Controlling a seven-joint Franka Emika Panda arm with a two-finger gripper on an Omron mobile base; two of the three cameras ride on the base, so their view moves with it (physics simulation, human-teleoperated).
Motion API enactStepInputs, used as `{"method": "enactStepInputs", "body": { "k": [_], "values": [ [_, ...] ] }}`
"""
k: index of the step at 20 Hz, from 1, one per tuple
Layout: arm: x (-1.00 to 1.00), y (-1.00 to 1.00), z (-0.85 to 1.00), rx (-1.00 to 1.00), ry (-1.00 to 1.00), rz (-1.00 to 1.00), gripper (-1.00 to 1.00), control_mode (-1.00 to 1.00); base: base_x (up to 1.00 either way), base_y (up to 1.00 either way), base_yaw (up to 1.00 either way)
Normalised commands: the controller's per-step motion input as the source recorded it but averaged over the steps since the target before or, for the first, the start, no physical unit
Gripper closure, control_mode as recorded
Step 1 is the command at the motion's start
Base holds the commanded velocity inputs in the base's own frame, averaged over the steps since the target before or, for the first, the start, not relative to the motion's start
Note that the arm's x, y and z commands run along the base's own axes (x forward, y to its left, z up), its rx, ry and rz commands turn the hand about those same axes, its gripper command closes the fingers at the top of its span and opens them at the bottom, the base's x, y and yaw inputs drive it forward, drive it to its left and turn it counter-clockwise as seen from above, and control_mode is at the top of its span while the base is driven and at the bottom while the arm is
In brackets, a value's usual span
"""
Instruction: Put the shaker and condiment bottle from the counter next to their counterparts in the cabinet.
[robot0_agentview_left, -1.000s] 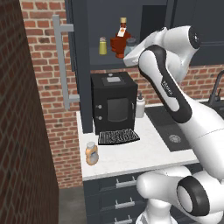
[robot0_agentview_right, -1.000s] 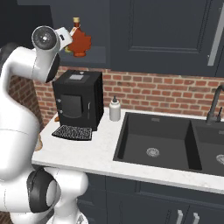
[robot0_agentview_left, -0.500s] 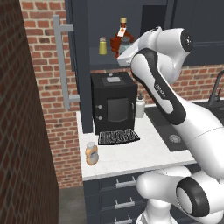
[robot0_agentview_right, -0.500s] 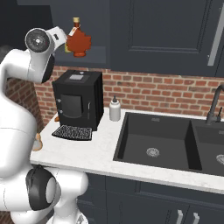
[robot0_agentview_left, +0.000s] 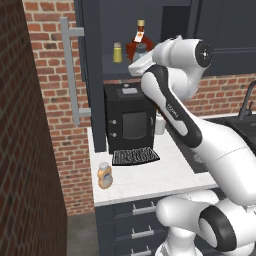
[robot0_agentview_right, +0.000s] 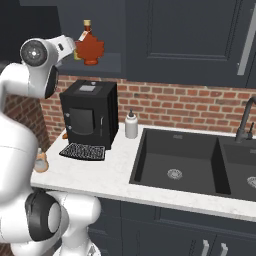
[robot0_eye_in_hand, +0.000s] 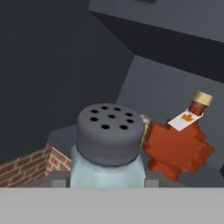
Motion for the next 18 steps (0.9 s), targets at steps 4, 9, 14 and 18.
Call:
{"method": "enactStepInputs", "body": {
  "k": [4,9,14,18],
  "values": [
    [0.15,0.19,0.0,0.01,0.01,-0.09,1.0,-1.0,0.0,0.0,0.0],
    [0.26,0.0,0.0,0.01,0.0,0.0,1.0,-1.0,0.0,0.0,0.0],
    [0.23,0.0,-0.11,0.02,0.0,0.0,1.0,-1.0,0.0,0.0,0.0],
    [0.07,0.0,-0.2,0.0,0.0,0.0,1.0,-1.0,0.0,0.0,0.0]
  ]
}}
